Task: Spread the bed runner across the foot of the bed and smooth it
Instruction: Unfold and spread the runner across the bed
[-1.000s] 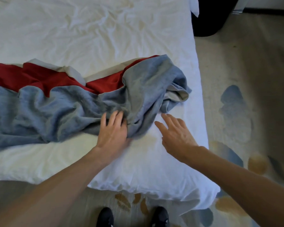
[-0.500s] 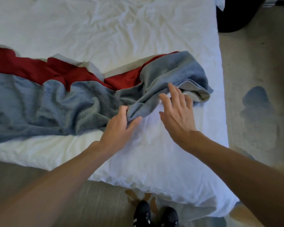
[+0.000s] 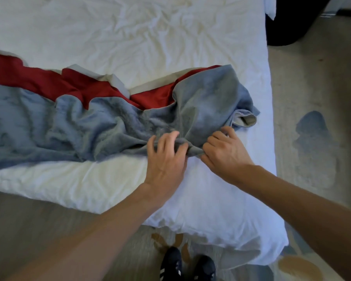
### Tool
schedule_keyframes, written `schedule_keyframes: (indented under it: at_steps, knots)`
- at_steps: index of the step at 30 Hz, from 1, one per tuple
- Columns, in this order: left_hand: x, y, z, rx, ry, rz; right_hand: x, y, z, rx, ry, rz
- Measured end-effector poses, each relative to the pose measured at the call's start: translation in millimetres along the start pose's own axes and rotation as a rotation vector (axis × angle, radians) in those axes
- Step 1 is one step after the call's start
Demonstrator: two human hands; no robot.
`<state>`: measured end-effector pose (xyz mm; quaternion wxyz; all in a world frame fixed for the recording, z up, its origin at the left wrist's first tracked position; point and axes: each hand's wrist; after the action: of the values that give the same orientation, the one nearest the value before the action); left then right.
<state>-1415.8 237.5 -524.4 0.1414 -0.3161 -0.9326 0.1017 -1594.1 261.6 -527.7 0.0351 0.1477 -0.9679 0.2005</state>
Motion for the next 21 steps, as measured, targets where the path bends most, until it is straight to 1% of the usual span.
schedule_keyframes:
  at_steps: [2, 4, 8, 12, 16, 19, 21]
  knots:
    - [11, 6, 1, -0.115, -0.054, 0.006, 0, 4, -7, -0.028, -0.006, -0.001]
    - [22, 10, 2, -0.158, -0.069, 0.008, 1, 9, -15, -0.058, -0.023, -0.004]
    - [39, 10, 5, -0.066, 0.025, 0.009, 4, 29, -30, -0.095, -0.057, -0.007]
    - [48, 22, 7, -0.088, 0.089, 0.068, 1, 58, -37, -0.116, -0.033, -0.019]
    - [45, 43, 4, -0.088, 0.094, 0.134, -7, 79, -39, -0.102, -0.009, -0.015]
    - [44, 58, 1, -0.101, 0.108, 0.138, -19, 94, -41, -0.111, 0.004, -0.009]
    - [44, 73, -3, -0.125, 0.090, 0.145, -32, 102, -46, -0.155, 0.008, -0.003]
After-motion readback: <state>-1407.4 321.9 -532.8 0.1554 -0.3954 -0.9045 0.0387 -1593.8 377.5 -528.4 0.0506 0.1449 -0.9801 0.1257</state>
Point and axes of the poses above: each hand's wrist, its own y-axis away from the middle knuckle, its own z-axis out of the palm, x = y × z, and after that the axes turned 6 degrees about y, right-handed
